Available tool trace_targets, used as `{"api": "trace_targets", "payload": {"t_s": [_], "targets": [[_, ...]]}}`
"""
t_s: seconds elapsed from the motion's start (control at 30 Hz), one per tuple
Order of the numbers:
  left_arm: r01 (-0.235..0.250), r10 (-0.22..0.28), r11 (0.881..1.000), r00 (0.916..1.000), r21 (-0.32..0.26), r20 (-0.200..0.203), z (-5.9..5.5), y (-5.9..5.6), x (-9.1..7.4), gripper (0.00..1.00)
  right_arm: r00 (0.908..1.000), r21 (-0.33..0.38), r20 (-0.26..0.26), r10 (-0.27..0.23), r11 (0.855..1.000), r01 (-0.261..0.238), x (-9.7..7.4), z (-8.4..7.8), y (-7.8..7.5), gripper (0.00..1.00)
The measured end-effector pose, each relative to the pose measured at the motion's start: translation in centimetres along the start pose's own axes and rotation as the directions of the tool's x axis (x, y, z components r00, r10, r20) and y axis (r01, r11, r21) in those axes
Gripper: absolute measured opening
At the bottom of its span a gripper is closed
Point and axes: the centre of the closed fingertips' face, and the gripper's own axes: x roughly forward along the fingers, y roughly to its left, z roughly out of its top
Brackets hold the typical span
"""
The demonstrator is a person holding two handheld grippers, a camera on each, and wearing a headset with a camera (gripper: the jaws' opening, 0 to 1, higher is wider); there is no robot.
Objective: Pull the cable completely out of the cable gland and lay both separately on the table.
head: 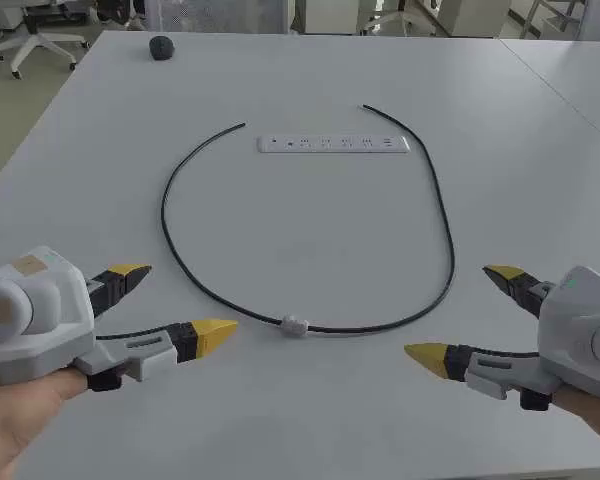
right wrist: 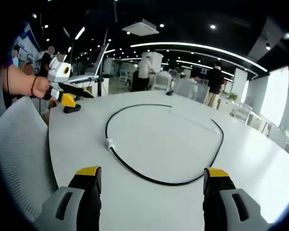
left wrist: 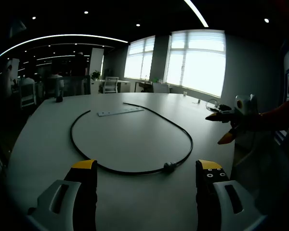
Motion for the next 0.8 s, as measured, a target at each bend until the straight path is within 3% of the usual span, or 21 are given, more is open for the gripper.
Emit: {"api": "trace_targets", "payload": {"t_s": [0.8], "targets": [[-0.001, 0.001, 1.0, 1.0, 0.008, -0.002, -0.11, -0.23, -0.27, 0.85, 1.0, 0.004, -0.003, -0.001, 1.0, 0.001, -0.31, -0.23, -0.01, 0.88]]}}
